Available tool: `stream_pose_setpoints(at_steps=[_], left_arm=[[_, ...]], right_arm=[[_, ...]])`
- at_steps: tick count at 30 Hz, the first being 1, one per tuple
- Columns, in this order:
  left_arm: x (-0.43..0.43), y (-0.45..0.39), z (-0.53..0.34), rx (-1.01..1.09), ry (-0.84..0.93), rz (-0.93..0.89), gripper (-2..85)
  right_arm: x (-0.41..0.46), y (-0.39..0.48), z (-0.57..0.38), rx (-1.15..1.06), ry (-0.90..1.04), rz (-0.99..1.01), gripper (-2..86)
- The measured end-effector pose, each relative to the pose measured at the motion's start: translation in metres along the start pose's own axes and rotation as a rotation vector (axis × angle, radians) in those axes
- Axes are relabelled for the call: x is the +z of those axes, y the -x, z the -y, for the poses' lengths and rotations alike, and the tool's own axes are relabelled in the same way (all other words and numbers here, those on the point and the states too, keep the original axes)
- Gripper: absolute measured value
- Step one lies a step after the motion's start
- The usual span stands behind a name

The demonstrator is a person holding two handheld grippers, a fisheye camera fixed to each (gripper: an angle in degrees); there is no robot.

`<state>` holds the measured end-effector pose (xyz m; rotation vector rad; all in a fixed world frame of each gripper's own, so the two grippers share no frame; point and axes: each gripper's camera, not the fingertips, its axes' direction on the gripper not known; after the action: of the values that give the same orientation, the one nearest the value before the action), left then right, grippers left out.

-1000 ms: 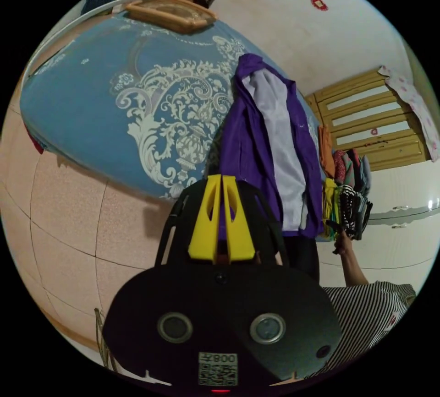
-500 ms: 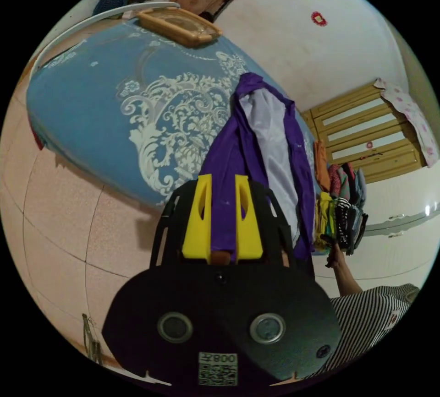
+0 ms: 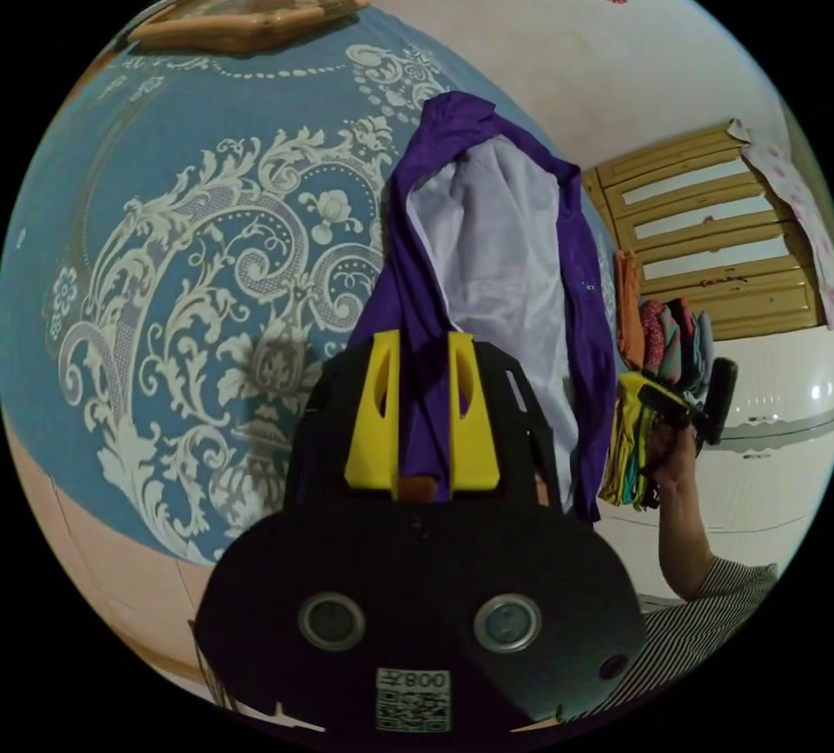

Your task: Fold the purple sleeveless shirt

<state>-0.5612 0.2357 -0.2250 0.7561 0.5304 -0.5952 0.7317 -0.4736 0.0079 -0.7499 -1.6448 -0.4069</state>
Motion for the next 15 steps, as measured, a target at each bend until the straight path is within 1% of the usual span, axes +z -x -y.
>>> stream_pose_setpoints(at_steps=[4, 6, 8, 12, 15], left_arm=[[0.01, 0.006, 0.004, 0.01, -0.01, -0.05, 4.8], [0.012, 0.011, 0.002, 0.016, -0.032, -0.124, 3.6], [0.012, 0.013, 0.0, 0.021, -0.057, -0.154, 2.9], [0.013, 0.016, -0.001, 0.035, -0.104, -0.228, 2.0], [0.016, 0.014, 0.0, 0.06, -0.118, -0.234, 1.7]], right_arm=[[0.038, 0.034, 0.087, -0.128, 0.03, 0.034, 5.5], [0.057, 0.043, 0.123, -0.146, 0.05, 0.046, 5.8], [0.081, 0.051, 0.167, -0.134, 0.08, 0.1, 6.2], [0.111, 0.057, 0.22, -0.085, 0.119, 0.172, 6.9], [0.132, 0.059, 0.255, -0.04, 0.15, 0.199, 7.2]])
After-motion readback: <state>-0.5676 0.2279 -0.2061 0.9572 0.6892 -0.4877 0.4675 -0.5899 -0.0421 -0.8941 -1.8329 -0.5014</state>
